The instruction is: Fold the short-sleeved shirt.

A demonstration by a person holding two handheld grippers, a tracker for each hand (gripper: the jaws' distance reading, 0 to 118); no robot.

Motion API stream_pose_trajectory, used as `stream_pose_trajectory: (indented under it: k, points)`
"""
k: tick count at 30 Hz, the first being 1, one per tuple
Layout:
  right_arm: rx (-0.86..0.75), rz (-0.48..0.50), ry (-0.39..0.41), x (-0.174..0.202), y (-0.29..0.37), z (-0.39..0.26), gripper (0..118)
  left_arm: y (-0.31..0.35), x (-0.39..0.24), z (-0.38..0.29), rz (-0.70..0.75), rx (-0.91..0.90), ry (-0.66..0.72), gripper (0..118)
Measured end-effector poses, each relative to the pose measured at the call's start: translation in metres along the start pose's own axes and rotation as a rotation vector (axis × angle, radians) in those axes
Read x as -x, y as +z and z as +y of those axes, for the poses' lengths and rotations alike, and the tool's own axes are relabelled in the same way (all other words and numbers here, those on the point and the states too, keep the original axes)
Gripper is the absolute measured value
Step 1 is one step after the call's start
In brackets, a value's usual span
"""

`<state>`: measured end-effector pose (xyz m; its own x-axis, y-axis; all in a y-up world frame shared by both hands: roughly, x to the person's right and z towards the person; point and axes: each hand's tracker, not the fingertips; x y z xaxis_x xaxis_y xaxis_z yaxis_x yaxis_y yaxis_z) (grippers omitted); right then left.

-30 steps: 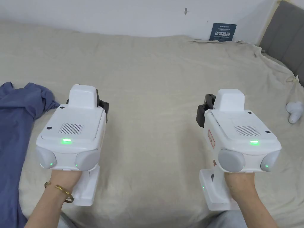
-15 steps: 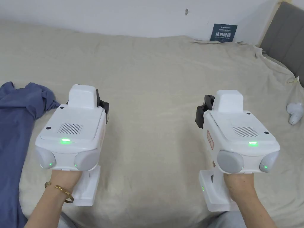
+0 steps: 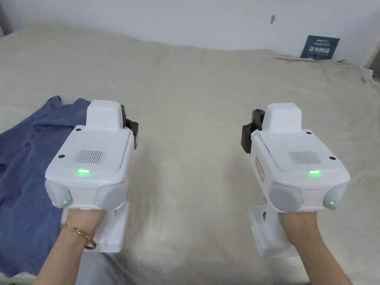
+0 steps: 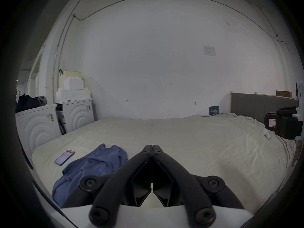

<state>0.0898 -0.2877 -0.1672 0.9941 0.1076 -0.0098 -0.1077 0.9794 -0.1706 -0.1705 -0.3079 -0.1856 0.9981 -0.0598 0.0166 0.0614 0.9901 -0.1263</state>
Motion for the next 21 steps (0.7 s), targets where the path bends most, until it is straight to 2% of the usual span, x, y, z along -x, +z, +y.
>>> stream_pose_trajectory:
  k: [12,21]
  points:
    - [-0.007,0.242,0.027,0.095,-0.019,0.015,0,0.034,0.088,-0.006,0.232,0.015,0.010,0]
    - [-0.014,0.356,0.034,0.144,-0.028,0.021,0,0.053,0.125,-0.012,0.333,0.035,0.023,0]
